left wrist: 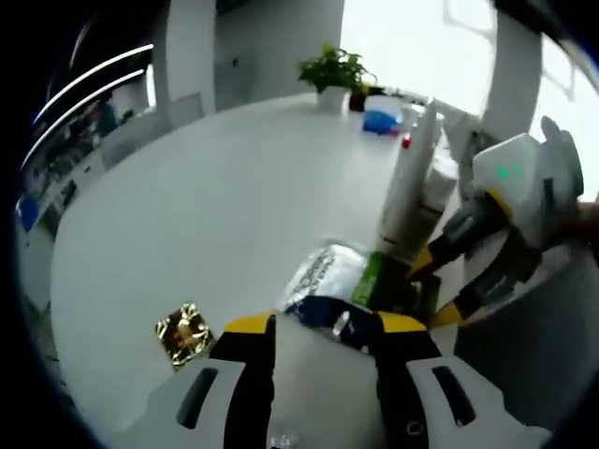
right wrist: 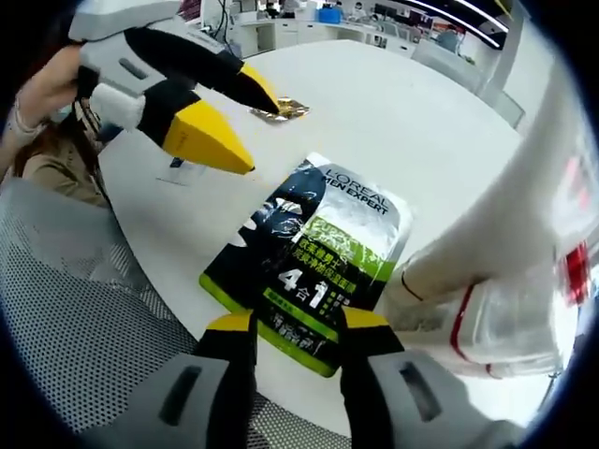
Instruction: Arrange the skincare products in the storage area until every visible bottle or jar stands upright without overlapping.
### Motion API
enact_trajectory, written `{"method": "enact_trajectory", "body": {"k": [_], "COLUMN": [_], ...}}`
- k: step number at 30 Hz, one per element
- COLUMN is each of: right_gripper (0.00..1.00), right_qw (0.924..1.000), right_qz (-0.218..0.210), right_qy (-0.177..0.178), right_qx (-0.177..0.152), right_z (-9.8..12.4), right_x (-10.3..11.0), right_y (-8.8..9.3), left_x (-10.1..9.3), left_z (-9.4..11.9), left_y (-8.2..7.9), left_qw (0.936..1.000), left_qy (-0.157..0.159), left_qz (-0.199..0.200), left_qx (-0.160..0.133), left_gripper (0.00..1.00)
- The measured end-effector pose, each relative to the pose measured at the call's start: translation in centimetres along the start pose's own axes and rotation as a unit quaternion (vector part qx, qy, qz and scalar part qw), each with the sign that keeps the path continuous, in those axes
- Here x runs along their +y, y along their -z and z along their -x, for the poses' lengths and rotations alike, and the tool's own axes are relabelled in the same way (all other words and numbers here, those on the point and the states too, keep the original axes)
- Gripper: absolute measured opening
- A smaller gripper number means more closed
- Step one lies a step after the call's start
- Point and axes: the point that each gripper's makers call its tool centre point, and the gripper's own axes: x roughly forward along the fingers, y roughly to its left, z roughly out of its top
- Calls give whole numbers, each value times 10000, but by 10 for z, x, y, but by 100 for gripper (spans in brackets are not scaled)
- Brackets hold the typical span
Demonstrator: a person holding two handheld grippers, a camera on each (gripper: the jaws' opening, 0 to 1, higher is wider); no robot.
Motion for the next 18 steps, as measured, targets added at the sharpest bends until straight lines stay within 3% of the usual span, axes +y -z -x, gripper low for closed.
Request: {"method": "enact_trajectory", "body": {"k": [10,18], "right_gripper": [41,39], "right_qw": [9999,9987], "right_qz": [100,151], "right_qy": [-82,-100], "right_qx": [-20,-485], "right_z": [2,20], "right_x": [4,5], "right_y": [-1,-19], "left_x": [-9,-11], "left_z": [32,49], "left_y": [2,6], "left_qw": [9995,9983], "left_qy": [-226,-461], "left_qz": [86,200], "left_qx": [-180,-282], "left_gripper": [43,47]}}
